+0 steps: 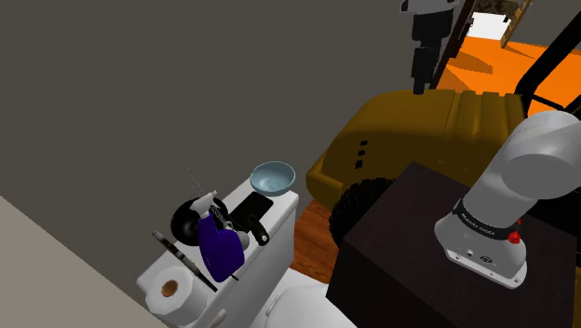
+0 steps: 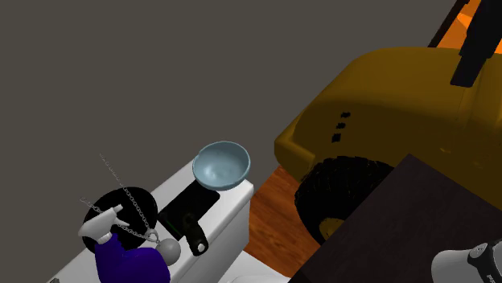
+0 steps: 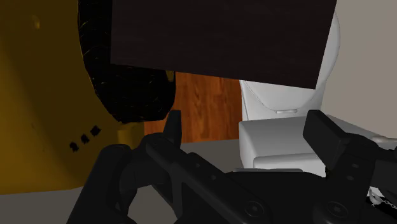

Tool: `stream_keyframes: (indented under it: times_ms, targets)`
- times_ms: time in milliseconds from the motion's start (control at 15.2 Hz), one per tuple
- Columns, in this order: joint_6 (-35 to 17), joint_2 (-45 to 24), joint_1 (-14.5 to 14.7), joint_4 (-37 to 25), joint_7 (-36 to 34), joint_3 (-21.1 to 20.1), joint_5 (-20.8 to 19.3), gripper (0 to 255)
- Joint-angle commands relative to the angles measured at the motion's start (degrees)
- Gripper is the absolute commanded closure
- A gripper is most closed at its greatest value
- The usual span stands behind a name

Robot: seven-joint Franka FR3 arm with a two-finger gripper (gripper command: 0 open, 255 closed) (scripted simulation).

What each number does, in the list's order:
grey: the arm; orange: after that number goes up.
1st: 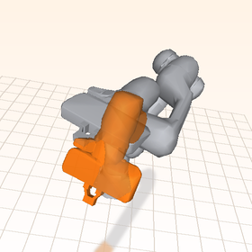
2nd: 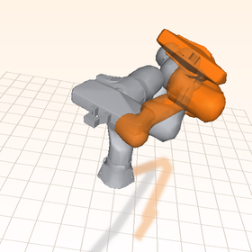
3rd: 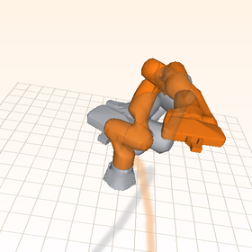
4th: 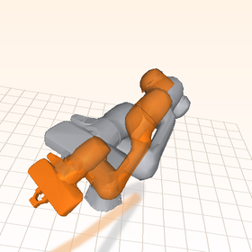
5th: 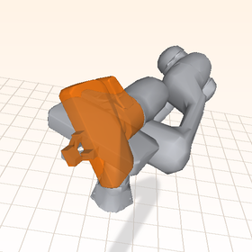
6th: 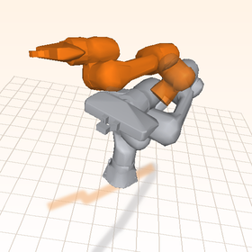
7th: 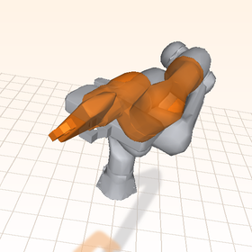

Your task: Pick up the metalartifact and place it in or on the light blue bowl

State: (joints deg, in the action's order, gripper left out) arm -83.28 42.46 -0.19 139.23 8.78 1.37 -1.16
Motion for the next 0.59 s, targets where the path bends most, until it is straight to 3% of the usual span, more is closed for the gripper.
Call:
stream_keyframes:
  times_ms: [0,528]
  targets:
    - [0.0,0.0,0.0,0.0,0.0,0.0,0.0,0]
    - [-14.6,-6.9,2.9,6.6,-6.2,-4.6,7.0,0]
